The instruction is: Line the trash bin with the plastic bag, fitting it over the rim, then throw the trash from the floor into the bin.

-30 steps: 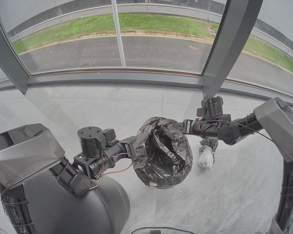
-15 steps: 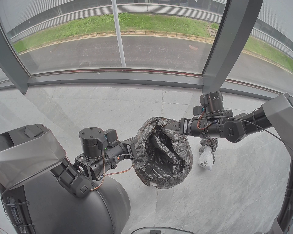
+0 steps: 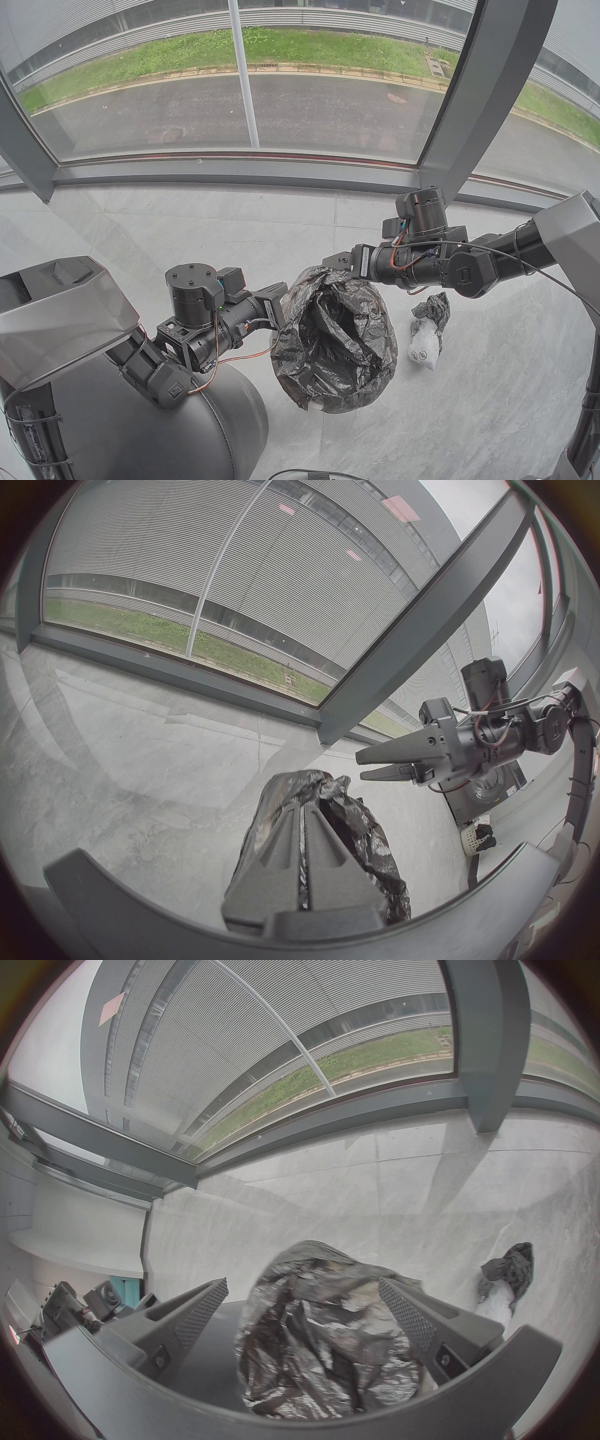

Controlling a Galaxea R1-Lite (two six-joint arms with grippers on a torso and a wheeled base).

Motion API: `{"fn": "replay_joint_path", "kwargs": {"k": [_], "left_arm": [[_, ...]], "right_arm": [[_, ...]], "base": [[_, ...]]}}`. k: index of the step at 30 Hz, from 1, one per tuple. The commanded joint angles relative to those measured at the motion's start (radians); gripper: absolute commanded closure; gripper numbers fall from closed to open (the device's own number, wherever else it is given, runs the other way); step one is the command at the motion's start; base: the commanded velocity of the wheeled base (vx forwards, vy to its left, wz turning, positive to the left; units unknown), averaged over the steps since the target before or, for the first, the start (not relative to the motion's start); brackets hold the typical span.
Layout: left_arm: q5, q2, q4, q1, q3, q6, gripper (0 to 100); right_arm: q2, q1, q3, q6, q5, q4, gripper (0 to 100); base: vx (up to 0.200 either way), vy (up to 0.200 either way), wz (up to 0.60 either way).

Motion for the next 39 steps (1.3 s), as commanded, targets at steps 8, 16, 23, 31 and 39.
{"fn": "replay_joint_path", "kwargs": {"k": [8, 16, 23, 31, 39], "left_arm": [[0.015, 0.027, -0.082, -0.005, 0.043, 0.003, 100], [0.013, 0.037, -0.081, -0.005, 0.044, -0.006, 100], [0.012, 0.038, -0.081, -0.005, 0.046, -0.008, 100], [0.01, 0.052, -0.082, -0.027, 0.046, -0.008, 100], [0.009, 0.066, -0.085, -0.038, 0.047, -0.008, 100]], "right_arm": [[0.037, 0.077, -0.006, 0.035, 0.037, 0.014, 0], [0.101, 0.088, -0.026, 0.037, 0.052, 0.02, 0], [0.15, 0.08, -0.08, 0.037, 0.048, 0.011, 0], [0.248, 0.037, -0.181, 0.035, 0.048, -0.014, 0], [0.317, 0.036, -0.239, 0.035, 0.046, -0.006, 0]], "base": [[0.0, 0.0, 0.0], [0.0, 0.0, 0.0], [0.0, 0.0, 0.0], [0.0, 0.0, 0.0], [0.0, 0.0, 0.0]]}}
